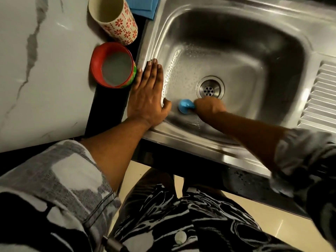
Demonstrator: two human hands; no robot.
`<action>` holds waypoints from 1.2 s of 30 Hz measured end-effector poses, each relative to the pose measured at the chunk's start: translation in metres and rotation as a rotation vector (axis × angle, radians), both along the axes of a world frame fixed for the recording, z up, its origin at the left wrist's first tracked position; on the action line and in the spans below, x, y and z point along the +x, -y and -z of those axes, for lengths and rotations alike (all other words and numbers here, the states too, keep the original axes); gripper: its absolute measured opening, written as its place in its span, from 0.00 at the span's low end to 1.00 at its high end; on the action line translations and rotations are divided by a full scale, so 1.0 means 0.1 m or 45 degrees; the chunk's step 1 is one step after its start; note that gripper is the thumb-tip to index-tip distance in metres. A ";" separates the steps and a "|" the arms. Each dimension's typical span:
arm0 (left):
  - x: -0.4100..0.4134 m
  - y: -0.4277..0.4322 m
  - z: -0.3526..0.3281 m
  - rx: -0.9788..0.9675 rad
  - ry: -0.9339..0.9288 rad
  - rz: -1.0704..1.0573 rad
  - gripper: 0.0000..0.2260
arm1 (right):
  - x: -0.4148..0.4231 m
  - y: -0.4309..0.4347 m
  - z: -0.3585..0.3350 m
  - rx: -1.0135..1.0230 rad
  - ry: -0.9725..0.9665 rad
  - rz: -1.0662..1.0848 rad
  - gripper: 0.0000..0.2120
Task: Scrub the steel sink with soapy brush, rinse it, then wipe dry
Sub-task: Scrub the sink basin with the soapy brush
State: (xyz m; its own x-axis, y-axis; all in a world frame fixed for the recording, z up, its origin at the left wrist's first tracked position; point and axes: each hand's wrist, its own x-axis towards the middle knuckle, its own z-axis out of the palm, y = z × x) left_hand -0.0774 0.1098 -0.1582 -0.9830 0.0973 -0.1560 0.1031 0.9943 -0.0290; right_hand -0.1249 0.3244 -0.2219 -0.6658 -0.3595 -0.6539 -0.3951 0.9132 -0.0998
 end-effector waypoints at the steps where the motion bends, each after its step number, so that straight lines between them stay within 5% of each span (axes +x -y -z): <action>1: 0.00 0.01 0.00 0.014 -0.002 0.001 0.45 | -0.05 0.19 0.00 -0.036 -0.021 0.025 0.10; 5: -0.01 0.00 -0.02 0.042 -0.006 0.003 0.44 | -0.09 0.41 -0.04 -0.067 -0.070 0.022 0.10; 12: 0.00 0.01 -0.02 0.024 0.006 -0.003 0.45 | 0.21 -0.72 -0.13 0.162 0.115 0.113 0.12; 21: -0.01 0.00 -0.02 0.016 0.015 -0.007 0.45 | -0.43 0.27 0.10 -0.039 -0.111 0.228 0.12; 29: 0.00 0.01 -0.03 0.042 0.005 0.001 0.44 | 0.26 -0.68 -0.05 0.067 0.090 0.257 0.13; 36: -0.01 0.01 -0.02 0.040 -0.003 -0.015 0.45 | -0.51 0.34 0.11 -0.139 -0.136 0.301 0.12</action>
State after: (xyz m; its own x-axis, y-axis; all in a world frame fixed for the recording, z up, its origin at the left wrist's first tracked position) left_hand -0.0780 0.1090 -0.1564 -0.9844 0.0906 -0.1509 0.0914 0.9958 0.0020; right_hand -0.1763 0.2899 -0.2332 -0.8028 -0.2503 -0.5412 -0.1860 0.9675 -0.1716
